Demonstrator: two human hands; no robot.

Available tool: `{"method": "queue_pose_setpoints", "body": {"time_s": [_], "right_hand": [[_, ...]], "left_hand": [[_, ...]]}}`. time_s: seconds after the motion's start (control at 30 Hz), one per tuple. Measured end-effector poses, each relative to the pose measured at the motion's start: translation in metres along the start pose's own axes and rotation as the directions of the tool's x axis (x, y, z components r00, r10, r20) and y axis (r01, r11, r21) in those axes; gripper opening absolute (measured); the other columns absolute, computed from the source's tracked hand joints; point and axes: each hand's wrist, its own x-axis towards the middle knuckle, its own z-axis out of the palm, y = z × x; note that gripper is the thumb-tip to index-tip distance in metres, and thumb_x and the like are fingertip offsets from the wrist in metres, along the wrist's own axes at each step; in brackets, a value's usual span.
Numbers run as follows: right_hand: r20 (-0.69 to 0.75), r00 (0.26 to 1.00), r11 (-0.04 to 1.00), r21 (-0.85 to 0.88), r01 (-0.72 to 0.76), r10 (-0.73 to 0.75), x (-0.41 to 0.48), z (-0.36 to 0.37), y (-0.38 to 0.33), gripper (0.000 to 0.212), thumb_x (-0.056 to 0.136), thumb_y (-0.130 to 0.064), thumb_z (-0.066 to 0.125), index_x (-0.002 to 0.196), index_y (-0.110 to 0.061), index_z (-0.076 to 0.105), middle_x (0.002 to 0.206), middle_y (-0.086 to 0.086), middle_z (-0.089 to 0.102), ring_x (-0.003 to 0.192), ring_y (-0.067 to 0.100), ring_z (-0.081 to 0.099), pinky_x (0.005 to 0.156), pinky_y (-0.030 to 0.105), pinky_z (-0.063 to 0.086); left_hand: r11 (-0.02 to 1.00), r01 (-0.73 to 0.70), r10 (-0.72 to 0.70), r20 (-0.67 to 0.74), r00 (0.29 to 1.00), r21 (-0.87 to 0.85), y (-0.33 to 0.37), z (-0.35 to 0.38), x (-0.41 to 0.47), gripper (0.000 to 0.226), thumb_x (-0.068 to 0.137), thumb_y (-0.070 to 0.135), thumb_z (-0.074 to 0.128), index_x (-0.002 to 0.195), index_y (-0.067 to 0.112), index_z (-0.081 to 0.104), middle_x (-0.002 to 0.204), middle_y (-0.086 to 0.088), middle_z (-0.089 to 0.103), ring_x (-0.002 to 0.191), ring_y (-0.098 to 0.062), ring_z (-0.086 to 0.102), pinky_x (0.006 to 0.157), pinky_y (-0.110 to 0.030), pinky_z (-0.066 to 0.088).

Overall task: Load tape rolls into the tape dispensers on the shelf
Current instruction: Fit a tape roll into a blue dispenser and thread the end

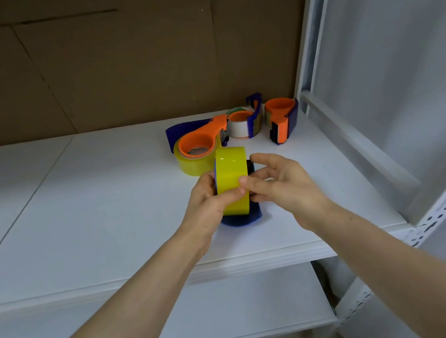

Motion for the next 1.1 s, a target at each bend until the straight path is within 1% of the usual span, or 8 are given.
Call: {"method": "queue_pose_setpoints", "body": {"time_s": [0.2, 0.37, 0.5, 0.63, 0.73, 0.87, 1.0, 1.1], "right_hand": [[-0.015, 0.938, 0.821, -0.489, 0.294, -0.345, 0.014, -0.004, -0.003, 0.057, 0.084, -0.032, 0.067, 0.136, -0.023, 0.047, 0.132, 0.001, 0.044, 0.126, 0.014, 0.040, 0.105, 0.024, 0.034], [0.122, 0.901, 0.647, -0.656, 0.389, -0.417, 0.025, -0.007, -0.017, 0.039, 0.086, -0.028, 0.065, 0.123, -0.019, 0.061, 0.128, 0.005, 0.051, 0.124, 0.020, 0.042, 0.103, 0.027, 0.035], [0.146, 0.921, 0.703, -0.607, 0.371, -0.361, 0.035, -0.010, -0.025, 0.031, 0.087, -0.026, 0.064, 0.116, -0.017, 0.065, 0.120, 0.003, 0.060, 0.114, 0.015, 0.052, 0.099, 0.033, 0.044], [0.064, 0.980, 0.874, -0.444, 0.197, -0.189, 0.046, -0.008, -0.024, 0.037, 0.090, -0.026, 0.060, 0.123, -0.012, 0.058, 0.120, 0.004, 0.060, 0.115, 0.017, 0.054, 0.100, 0.032, 0.046], [0.017, 0.994, 0.919, -0.380, 0.105, -0.107, 0.054, -0.004, -0.025, 0.028, 0.091, -0.030, 0.058, 0.113, -0.012, 0.062, 0.107, 0.000, 0.061, 0.107, 0.017, 0.056, 0.096, 0.037, 0.050], [0.003, 0.999, 0.973, -0.227, -0.032, 0.034, 0.056, 0.010, -0.021, 0.035, 0.093, -0.035, 0.052, 0.122, -0.016, 0.056, 0.120, 0.003, 0.058, 0.115, 0.019, 0.052, 0.101, 0.038, 0.045], [-0.025, 0.999, 0.990, -0.140, 0.029, -0.033, 0.044, 0.024, -0.006, 0.040, 0.100, -0.038, 0.032, 0.133, -0.018, 0.043, 0.114, -0.007, 0.047, 0.108, 0.008, 0.043, 0.093, 0.020, 0.032], [-0.044, 0.994, 0.979, -0.182, 0.093, -0.103, 0.036, 0.020, -0.003, 0.046, 0.101, -0.040, 0.026, 0.137, -0.015, 0.039, 0.108, -0.010, 0.040, 0.103, 0.001, 0.036, 0.079, 0.008, 0.026]], "left_hand": [[0.999, -0.036, 0.035, 0.039, 0.999, 0.021, -0.005, -0.002, 0.000, 0.041, 0.083, -0.002, 0.062, 0.119, 0.011, 0.050, 0.103, 0.001, 0.067, 0.095, -0.012, 0.065, 0.087, -0.031, 0.053], [0.998, -0.046, 0.042, 0.082, 0.996, 0.041, -0.007, -0.005, 0.004, 0.037, 0.083, -0.001, 0.062, 0.117, 0.013, 0.056, 0.102, 0.001, 0.069, 0.091, -0.008, 0.067, 0.081, -0.024, 0.056], [0.997, -0.046, 0.039, 0.094, 0.995, 0.066, -0.008, -0.002, 0.006, 0.036, 0.086, 0.005, 0.060, 0.121, 0.010, 0.055, 0.106, -0.001, 0.068, 0.097, -0.012, 0.065, 0.086, -0.025, 0.054], [0.996, -0.048, 0.048, 0.003, 0.999, 0.073, -0.005, 0.002, 0.009, 0.016, 0.090, 0.022, 0.058, 0.104, 0.022, 0.063, 0.101, 0.003, 0.069, 0.092, -0.009, 0.065, 0.086, -0.025, 0.053], [0.998, 0.004, 0.000, -0.063, 0.998, 0.061, -0.001, 0.001, 0.013, 0.011, 0.092, 0.029, 0.054, 0.095, 0.025, 0.065, 0.096, 0.004, 0.070, 0.093, -0.015, 0.065, 0.084, -0.028, 0.051], [0.998, 0.033, -0.030, -0.067, 0.997, 0.048, -0.001, -0.004, 0.014, 0.019, 0.069, 0.021, 0.052, 0.084, 0.024, 0.064, 0.083, 0.004, 0.066, 0.084, -0.016, 0.060, 0.076, -0.030, 0.047], [0.996, 0.063, -0.055, -0.151, 0.987, 0.055, 0.003, 0.001, 0.011, 0.006, 0.075, 0.028, 0.057, 0.076, 0.023, 0.061, 0.081, 0.001, 0.063, 0.082, -0.017, 0.057, 0.075, -0.031, 0.042], [0.995, 0.085, -0.073, -0.179, 0.981, 0.058, 0.010, 0.007, 0.014, 0.015, 0.088, 0.022, 0.053, 0.075, 0.023, 0.060, 0.081, 0.000, 0.064, 0.082, -0.018, 0.058, 0.076, -0.031, 0.043]]}}
